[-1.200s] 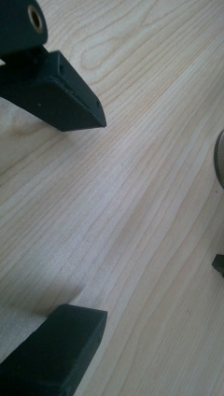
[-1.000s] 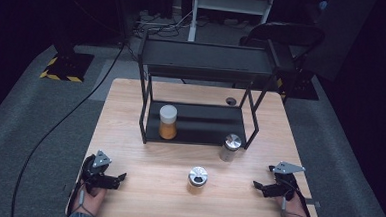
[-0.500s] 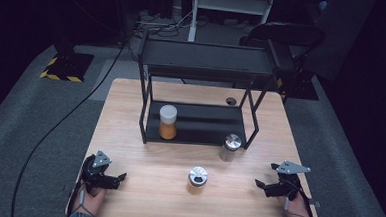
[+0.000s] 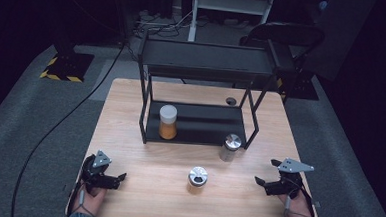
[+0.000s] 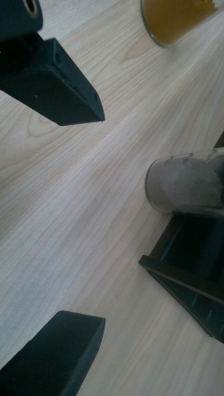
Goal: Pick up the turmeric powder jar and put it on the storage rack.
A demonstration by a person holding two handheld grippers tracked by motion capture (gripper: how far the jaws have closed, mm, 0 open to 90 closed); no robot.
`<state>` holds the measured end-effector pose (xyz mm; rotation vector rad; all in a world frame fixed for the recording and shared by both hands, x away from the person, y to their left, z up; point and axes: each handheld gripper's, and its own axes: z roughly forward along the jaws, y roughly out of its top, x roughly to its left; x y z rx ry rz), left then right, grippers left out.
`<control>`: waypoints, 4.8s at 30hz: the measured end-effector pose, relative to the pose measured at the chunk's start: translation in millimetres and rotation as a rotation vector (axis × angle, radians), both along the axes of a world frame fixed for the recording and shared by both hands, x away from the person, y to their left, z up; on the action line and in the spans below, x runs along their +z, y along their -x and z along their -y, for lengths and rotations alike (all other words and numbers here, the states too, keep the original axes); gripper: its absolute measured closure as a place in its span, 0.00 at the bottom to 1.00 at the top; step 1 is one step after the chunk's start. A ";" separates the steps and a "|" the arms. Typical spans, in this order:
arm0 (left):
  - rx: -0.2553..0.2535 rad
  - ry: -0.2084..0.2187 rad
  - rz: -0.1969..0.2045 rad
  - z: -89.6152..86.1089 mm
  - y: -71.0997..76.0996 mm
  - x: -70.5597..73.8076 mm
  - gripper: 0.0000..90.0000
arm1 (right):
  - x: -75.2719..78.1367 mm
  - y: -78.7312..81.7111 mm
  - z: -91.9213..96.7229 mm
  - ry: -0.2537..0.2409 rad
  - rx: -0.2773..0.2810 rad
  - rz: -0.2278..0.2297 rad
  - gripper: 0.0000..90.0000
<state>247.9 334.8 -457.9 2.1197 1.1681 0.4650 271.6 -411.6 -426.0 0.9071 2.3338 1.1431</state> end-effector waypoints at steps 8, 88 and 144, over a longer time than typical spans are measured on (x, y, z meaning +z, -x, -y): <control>0.001 0.000 0.000 0.1 0.1 0.0 0.05 | 14.9 2.5 -10.7 -0.004 0.033 0.018 0.04; 0.000 0.001 0.001 1.8 -1.1 -0.3 0.05 | 67.0 -24.7 -140.5 -0.052 0.338 0.016 0.05; 0.002 0.001 0.002 2.3 -1.3 -0.4 0.05 | 43.8 -47.9 -207.2 0.105 0.450 -0.107 0.11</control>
